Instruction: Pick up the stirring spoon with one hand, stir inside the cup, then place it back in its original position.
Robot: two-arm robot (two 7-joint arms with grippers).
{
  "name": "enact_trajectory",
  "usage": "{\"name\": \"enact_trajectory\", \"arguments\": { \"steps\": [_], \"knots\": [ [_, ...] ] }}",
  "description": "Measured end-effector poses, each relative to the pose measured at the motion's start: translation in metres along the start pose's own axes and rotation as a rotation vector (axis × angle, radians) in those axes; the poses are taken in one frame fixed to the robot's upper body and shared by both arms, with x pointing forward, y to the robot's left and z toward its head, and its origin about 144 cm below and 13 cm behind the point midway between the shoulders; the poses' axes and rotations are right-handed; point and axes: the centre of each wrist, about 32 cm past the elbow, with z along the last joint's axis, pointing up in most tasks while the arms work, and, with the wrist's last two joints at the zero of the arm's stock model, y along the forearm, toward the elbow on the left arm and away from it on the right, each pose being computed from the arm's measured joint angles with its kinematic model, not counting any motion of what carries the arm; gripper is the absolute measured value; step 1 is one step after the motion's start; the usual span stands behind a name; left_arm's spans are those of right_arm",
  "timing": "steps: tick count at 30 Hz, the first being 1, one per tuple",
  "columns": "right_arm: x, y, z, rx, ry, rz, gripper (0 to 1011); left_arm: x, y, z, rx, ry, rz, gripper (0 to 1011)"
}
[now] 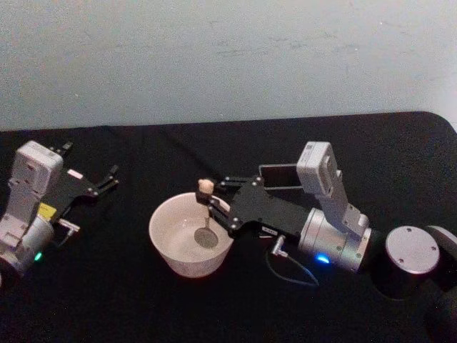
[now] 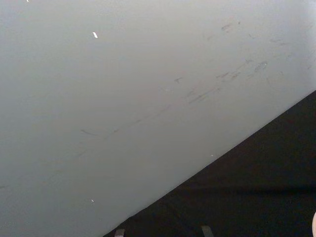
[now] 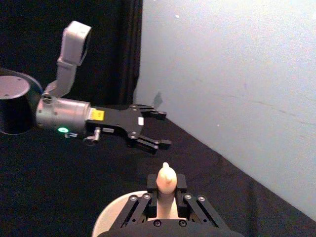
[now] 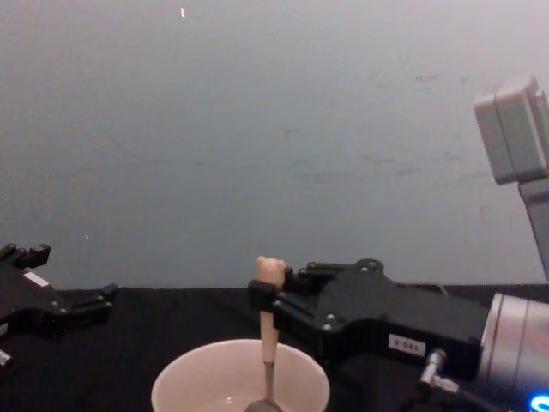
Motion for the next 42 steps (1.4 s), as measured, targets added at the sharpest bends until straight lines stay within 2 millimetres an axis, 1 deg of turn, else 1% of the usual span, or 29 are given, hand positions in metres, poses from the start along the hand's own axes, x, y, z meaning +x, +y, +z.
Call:
{"name": "enact_trajectory", "arguments": {
  "steps": [7, 12, 20, 28, 37, 42],
  "knots": [
    [-0.008, 0.003, 0.000, -0.002, 0.004, 0.041, 210, 0.000, 0.000, 0.000, 0.000, 0.000, 0.000, 1001],
    [-0.011, 0.012, 0.001, 0.006, 0.013, 0.061, 210, 0.000, 0.000, 0.000, 0.000, 0.000, 0.000, 1002],
    [-0.008, 0.024, 0.000, 0.013, 0.023, 0.065, 210, 0.000, 0.000, 0.000, 0.000, 0.000, 0.000, 1001],
    [0.001, 0.033, -0.001, 0.015, 0.024, 0.027, 210, 0.000, 0.000, 0.000, 0.000, 0.000, 0.000, 1001],
    [0.011, 0.030, -0.001, 0.013, 0.019, -0.027, 210, 0.000, 0.000, 0.000, 0.000, 0.000, 0.000, 1001],
    [0.013, 0.022, -0.002, 0.010, 0.021, -0.048, 210, 0.000, 0.000, 0.000, 0.000, 0.000, 0.000, 1001]
  ]
}}
